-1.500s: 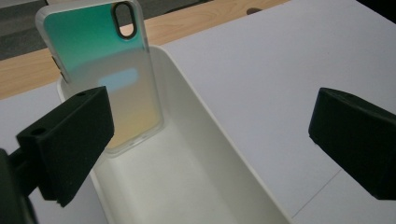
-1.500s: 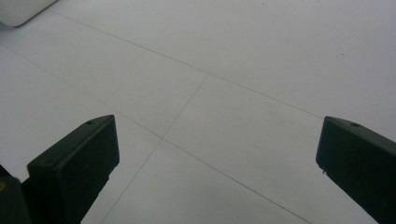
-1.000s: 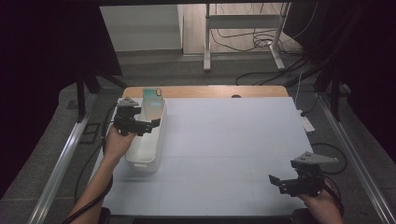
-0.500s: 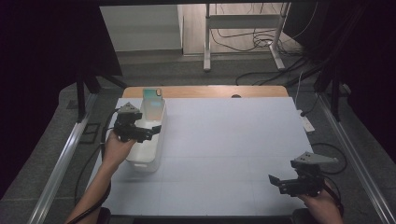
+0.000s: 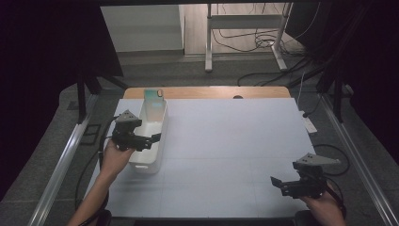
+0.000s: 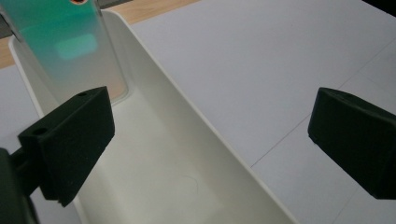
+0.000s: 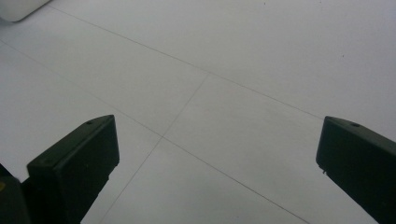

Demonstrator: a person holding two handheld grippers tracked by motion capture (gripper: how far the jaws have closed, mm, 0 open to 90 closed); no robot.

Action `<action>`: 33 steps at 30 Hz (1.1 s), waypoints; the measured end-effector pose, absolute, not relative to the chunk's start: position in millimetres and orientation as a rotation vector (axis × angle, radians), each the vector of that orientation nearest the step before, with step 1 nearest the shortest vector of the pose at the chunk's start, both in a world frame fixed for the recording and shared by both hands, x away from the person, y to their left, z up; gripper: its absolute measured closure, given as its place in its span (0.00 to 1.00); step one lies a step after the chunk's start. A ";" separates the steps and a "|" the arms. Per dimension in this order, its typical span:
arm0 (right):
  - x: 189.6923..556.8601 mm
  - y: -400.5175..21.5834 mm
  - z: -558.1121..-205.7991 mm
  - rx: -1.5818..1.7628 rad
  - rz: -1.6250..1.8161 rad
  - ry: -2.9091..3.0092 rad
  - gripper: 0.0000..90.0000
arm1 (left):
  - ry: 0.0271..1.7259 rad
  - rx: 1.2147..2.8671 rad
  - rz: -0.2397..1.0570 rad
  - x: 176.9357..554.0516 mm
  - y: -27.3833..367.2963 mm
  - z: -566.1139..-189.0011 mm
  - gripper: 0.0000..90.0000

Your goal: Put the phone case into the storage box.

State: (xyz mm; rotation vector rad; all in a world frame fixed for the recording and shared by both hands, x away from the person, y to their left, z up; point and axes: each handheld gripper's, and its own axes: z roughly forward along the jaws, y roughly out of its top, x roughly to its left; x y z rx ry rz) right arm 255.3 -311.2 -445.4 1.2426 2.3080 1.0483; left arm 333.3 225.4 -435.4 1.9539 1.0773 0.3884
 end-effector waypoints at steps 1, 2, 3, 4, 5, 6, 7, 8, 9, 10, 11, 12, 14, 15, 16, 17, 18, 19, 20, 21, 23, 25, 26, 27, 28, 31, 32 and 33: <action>255.3 -311.1 -445.4 1.243 1.048 2.309 0.00 | 1.075 1.953 0.388 331.8 226.0 -435.3 0.02; 255.3 -311.0 -445.5 1.241 1.048 2.310 0.00 | 1.074 1.953 0.387 330.7 226.4 -435.1 0.01; 255.3 -310.9 -445.5 1.240 1.048 2.310 0.00 | 1.073 1.951 0.386 328.7 227.1 -434.6 0.01; 255.3 -310.9 -445.4 1.239 1.046 2.312 0.00 | 1.072 1.949 0.388 327.1 227.5 -434.4 0.01; 255.3 -310.8 -445.6 1.239 1.048 2.311 0.00 | 1.069 1.949 0.386 325.5 228.0 -434.2 0.01; 255.2 -311.0 -445.4 1.240 1.046 2.311 0.00 | 1.068 1.949 0.383 323.7 228.3 -434.0 0.01; 255.2 -310.9 -445.5 1.239 1.048 2.310 0.00 | 1.069 1.949 0.383 321.9 228.5 -433.8 0.01; 255.2 -310.9 -445.5 1.239 1.048 2.310 0.00 | 1.065 1.952 0.384 320.3 229.0 -433.7 0.01; 255.3 -310.8 -445.6 1.239 1.048 2.310 0.00 | 1.063 1.952 0.383 318.6 229.2 -433.6 0.01; 255.3 -310.9 -445.4 1.239 1.046 2.312 0.00 | 1.061 1.952 0.384 316.8 229.7 -433.5 0.01; 255.2 -310.8 -445.4 1.239 1.046 2.313 0.00 | 1.059 1.955 0.385 315.1 230.4 -433.2 0.01; 255.2 -310.7 -445.5 1.238 1.047 2.312 0.00 | 1.059 1.955 0.385 315.1 230.4 -433.2 0.01; 255.1 -310.7 -445.5 1.237 1.047 2.312 0.00 | 1.058 1.954 0.384 311.2 231.9 -432.6 0.01; 255.2 -310.7 -445.5 1.237 1.047 2.312 0.00 | 1.058 1.953 0.384 309.4 232.6 -432.4 0.01; 255.2 -310.7 -445.4 1.238 1.045 2.314 0.00 | 1.058 1.953 0.386 307.5 233.3 -432.1 0.01; 255.3 -310.6 -445.5 1.238 1.044 2.316 0.00 | 1.058 1.953 0.387 305.7 234.0 -432.1 0.01; 255.3 -310.6 -445.5 1.238 1.044 2.316 0.00 | 1.058 1.957 0.388 304.3 234.8 -431.9 0.01; 255.3 -310.4 -445.6 1.237 1.045 2.315 0.00 | 1.060 1.954 0.386 301.9 235.6 -432.1 0.01; 255.1 -310.2 -445.6 1.235 1.047 2.318 0.00 | 1.061 1.953 0.387 300.0 236.4 -432.0 0.01; 255.0 -310.0 -445.6 1.235 1.046 2.318 0.00 | 1.062 1.950 0.386 298.1 237.2 -432.2 0.01; 255.0 -309.9 -445.5 1.233 1.044 2.319 0.00 | 1.063 1.948 0.391 294.2 239.2 -432.1 0.01; 255.0 -309.7 -445.6 1.232 1.044 2.319 0.00 | 1.067 1.942 0.391 289.9 241.7 -432.0 0.00; 255.1 -309.7 -445.6 1.232 1.043 2.320 0.00 | 1.069 1.940 0.392 287.4 243.1 -431.9 0.00; 255.1 -309.7 -445.6 1.232 1.043 2.320 0.00 | 1.071 1.938 0.393 284.9 244.6 -432.0 0.00; 255.1 -309.6 -445.7 1.232 1.043 2.320 0.00 | 1.073 1.935 0.391 282.4 246.0 -432.1 0.00; 255.1 -309.7 -445.6 1.233 1.043 2.320 0.00 | 1.077 1.931 0.392 278.0 248.7 -432.2 0.00; 255.3 -309.7 -445.7 1.234 1.043 2.321 0.00 | 1.079 1.929 0.393 276.7 249.8 -432.2 0.00; 255.3 -309.7 -445.7 1.234 1.043 2.321 0.00 | 1.082 1.927 0.394 274.8 251.1 -432.2 0.00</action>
